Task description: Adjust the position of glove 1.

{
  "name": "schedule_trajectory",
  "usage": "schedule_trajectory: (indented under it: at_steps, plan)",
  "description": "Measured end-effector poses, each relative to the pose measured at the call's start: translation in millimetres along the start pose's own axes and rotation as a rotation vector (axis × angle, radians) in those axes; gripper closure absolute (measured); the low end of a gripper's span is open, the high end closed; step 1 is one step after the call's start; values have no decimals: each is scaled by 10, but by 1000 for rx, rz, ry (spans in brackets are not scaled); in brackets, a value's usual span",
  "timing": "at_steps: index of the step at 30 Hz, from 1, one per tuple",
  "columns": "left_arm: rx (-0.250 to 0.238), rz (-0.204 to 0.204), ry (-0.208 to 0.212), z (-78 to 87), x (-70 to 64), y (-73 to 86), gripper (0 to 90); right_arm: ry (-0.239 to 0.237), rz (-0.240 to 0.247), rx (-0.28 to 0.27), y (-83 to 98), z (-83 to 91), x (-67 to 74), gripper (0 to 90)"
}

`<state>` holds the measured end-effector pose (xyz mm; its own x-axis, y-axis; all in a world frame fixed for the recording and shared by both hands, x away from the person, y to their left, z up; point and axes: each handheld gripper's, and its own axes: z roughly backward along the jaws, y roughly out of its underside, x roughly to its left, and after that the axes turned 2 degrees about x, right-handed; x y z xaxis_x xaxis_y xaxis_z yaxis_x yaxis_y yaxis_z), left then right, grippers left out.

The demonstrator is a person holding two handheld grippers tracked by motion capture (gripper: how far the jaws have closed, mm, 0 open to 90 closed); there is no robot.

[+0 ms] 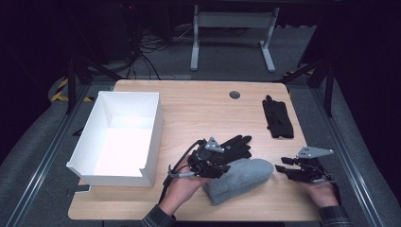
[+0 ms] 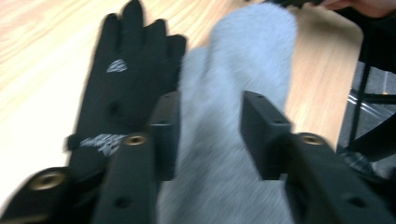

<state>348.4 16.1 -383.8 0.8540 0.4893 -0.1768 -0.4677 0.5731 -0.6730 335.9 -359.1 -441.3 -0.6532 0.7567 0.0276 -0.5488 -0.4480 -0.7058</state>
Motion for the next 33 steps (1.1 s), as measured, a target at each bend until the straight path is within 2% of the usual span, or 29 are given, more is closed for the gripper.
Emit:
schedule_trajectory:
  at_steps: [1, 2, 3, 6, 8, 11, 14, 20, 26, 33]
  plan:
    - [0, 0, 0, 0, 0, 0, 696, 0, 0, 0, 0, 0, 0, 606]
    - [4, 4, -15, 25, 38, 36, 696, -13, 3, -1, 1, 28, 39, 654]
    - [18, 16, -38, 59, 106, 121, 765, -35, 12, -4, 15, 87, 125, 753]
    - [22, 45, -47, 55, 200, 259, 823, -91, 42, 3, 53, 135, 269, 878]
    - [27, 53, -41, 38, 225, 302, 838, -105, 52, 12, 65, 142, 319, 900]
    - [53, 49, -22, -33, 237, 354, 846, -177, 85, 29, 71, 82, 483, 900]
    - [60, 43, -10, -67, 216, 361, 846, -198, 109, 50, 30, -25, 562, 900]
    - [61, 46, 7, -81, 205, 376, 844, -198, 113, 60, -19, -113, 554, 900]
    - [83, 28, 29, -136, 152, 389, 844, -156, 121, 67, -123, -254, 497, 900]
    - [84, 25, 40, -151, 133, 394, 840, -141, 128, 69, -247, -394, 463, 900]
